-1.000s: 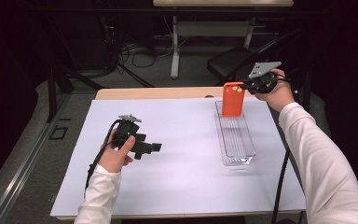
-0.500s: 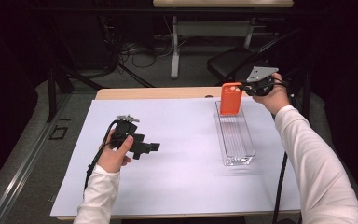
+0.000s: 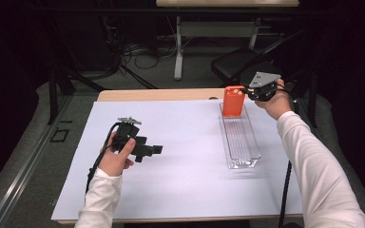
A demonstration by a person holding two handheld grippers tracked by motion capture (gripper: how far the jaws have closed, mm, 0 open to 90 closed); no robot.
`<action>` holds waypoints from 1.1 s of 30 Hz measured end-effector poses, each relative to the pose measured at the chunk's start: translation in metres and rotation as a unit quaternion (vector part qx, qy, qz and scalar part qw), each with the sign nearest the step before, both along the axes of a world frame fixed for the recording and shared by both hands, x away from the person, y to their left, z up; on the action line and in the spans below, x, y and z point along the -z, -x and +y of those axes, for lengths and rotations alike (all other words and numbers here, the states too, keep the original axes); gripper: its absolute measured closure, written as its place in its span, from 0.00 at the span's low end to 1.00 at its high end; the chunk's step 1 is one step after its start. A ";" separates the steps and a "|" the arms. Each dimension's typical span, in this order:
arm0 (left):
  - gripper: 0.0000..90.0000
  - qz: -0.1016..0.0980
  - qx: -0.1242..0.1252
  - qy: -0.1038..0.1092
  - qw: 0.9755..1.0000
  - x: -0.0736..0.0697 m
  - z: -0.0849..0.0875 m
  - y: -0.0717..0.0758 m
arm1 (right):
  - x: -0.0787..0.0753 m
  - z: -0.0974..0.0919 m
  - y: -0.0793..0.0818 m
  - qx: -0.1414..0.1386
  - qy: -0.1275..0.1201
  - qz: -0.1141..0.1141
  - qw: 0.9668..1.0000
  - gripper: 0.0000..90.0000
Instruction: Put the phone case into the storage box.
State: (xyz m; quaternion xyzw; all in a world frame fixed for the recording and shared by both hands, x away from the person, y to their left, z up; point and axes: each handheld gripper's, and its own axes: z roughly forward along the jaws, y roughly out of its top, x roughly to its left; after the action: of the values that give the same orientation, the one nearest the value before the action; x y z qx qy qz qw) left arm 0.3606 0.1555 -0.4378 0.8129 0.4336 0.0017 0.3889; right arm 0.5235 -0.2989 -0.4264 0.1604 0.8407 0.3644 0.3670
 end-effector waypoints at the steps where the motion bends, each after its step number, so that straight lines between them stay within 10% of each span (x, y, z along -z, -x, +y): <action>1: 0.21 0.000 -0.001 0.000 1.000 0.000 0.000 0.000 | 0.001 0.000 0.000 0.000 0.000 0.000 1.000 0.89; 33: 0.21 0.008 -0.006 0.017 1.000 0.003 0.005 -0.002 | 0.023 0.007 -0.004 0.010 0.023 -0.048 0.999 0.88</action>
State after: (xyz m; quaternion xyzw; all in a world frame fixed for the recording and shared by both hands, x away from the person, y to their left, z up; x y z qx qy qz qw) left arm 0.3623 0.1610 -0.4408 0.8034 0.4417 -0.0095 0.3991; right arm 0.5271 -0.2923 -0.4497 0.1426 0.8286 0.3488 0.4141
